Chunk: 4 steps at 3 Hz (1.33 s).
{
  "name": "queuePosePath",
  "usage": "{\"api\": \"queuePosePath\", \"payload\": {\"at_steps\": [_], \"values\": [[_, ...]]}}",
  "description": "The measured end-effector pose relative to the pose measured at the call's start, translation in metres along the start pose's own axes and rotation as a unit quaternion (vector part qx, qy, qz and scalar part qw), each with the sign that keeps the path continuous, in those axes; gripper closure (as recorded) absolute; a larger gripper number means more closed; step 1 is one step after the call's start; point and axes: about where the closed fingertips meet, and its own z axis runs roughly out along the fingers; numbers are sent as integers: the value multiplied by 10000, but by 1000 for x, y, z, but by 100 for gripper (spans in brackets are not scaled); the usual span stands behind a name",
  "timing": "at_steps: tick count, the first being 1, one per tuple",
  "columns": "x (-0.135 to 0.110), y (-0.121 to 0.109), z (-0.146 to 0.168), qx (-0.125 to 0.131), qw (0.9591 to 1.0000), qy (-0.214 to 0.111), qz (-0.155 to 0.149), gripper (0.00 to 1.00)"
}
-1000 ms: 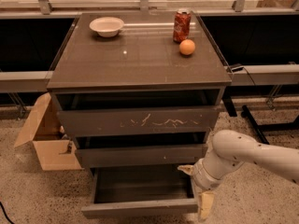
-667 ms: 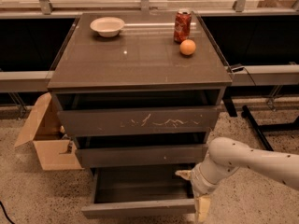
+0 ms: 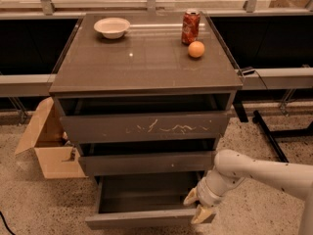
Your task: Close bottom drawer
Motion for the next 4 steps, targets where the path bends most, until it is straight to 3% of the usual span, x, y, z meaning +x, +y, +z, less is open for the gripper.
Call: {"api": "queuePosePath", "payload": {"at_steps": [2,4], "values": [[10,-4,21,-96,9999,-50,25,94],[56,-22,106,-201,9995,32,-249,100]]}}
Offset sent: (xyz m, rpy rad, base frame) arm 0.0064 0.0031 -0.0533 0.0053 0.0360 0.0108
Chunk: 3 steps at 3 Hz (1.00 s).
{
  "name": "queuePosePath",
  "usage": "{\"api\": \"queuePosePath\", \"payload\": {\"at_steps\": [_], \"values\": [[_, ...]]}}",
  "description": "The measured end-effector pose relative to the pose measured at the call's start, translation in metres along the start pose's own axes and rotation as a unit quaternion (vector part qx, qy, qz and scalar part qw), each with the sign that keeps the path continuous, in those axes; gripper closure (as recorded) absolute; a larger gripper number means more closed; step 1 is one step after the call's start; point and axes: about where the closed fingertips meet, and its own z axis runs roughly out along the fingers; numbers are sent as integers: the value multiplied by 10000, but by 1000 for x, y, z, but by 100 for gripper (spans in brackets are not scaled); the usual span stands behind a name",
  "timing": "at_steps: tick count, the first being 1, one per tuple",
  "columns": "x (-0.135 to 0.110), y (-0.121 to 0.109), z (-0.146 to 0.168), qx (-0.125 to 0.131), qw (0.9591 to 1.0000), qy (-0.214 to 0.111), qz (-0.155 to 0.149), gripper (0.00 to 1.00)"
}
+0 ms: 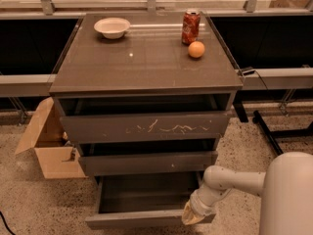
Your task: Close bottom drawer
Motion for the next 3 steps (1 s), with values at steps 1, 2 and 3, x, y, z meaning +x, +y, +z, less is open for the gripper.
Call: {"api": "queuePosePath", "payload": {"at_steps": [1,2,3], "values": [[14,-6,33,-128,9998,-84,-117,100],[16,-6,39,-140,9998,-109,-114,100],[29,-6,51,-112,9999,61,-26,100]]}}
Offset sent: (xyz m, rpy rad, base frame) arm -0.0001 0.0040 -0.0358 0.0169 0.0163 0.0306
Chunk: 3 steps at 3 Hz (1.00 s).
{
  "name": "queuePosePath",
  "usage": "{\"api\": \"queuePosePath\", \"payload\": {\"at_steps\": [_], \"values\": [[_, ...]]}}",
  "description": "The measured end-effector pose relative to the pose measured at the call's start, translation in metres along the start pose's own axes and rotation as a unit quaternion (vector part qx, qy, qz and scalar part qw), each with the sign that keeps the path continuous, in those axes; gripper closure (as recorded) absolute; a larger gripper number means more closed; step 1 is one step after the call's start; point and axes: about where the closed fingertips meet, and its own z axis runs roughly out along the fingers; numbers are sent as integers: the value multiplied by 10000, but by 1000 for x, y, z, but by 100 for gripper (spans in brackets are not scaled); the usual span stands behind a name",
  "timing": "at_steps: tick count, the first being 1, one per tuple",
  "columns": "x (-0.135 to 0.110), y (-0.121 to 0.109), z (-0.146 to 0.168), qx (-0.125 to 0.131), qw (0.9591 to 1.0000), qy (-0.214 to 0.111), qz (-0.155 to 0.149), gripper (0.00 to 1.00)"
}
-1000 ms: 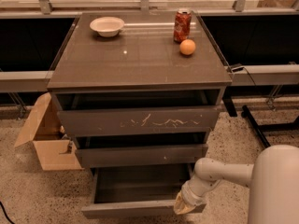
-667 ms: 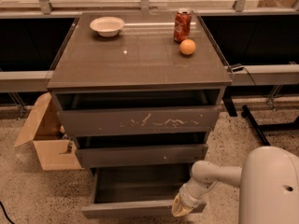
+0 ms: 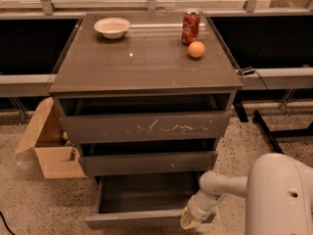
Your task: Close bottom drawer
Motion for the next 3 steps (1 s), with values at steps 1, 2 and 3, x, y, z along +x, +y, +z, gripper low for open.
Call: {"api": "queuePosePath", "payload": {"at_steps": [1,2,3], "values": [[31,2,23,159,9993,338,87,100],[46,-1,34,276,9980,532,189,100],[57,-12,42,501,9963,631,300,81]]}}
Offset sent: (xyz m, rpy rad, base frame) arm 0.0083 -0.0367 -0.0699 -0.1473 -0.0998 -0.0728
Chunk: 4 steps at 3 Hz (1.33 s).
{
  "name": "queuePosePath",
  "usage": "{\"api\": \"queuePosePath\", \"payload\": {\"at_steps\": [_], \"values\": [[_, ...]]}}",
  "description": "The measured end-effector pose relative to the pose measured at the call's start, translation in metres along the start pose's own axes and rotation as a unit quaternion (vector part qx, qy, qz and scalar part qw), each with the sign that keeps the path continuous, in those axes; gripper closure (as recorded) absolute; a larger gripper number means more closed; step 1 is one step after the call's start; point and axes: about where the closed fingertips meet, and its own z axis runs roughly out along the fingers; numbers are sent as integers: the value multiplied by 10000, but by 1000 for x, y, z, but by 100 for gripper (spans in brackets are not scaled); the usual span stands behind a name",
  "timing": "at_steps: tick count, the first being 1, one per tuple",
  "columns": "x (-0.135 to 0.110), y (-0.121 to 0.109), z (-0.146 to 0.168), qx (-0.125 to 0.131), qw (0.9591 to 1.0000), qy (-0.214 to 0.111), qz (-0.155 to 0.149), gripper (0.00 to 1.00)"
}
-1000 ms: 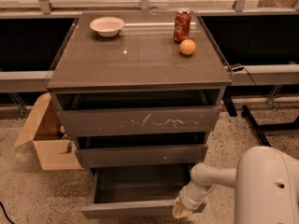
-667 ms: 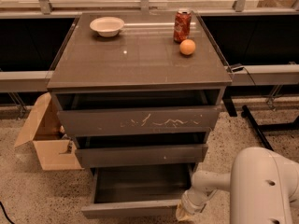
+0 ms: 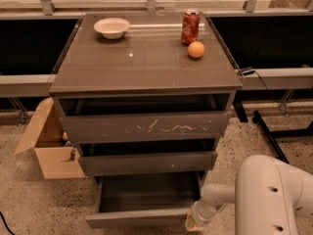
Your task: Close bottom drawer
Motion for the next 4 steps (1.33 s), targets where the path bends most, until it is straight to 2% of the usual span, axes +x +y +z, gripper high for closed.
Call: {"api": "queuePosePath", "payload": {"at_steps": [1,2,3,4], "values": [[2,-2,2,50,10000,-1,1,50],[11,-14,9,286,9996,-13,-9,27],[16,-18,7,411,9992,-14,2,0],[30,-35,-1,756,9971,-25,32,0]]}}
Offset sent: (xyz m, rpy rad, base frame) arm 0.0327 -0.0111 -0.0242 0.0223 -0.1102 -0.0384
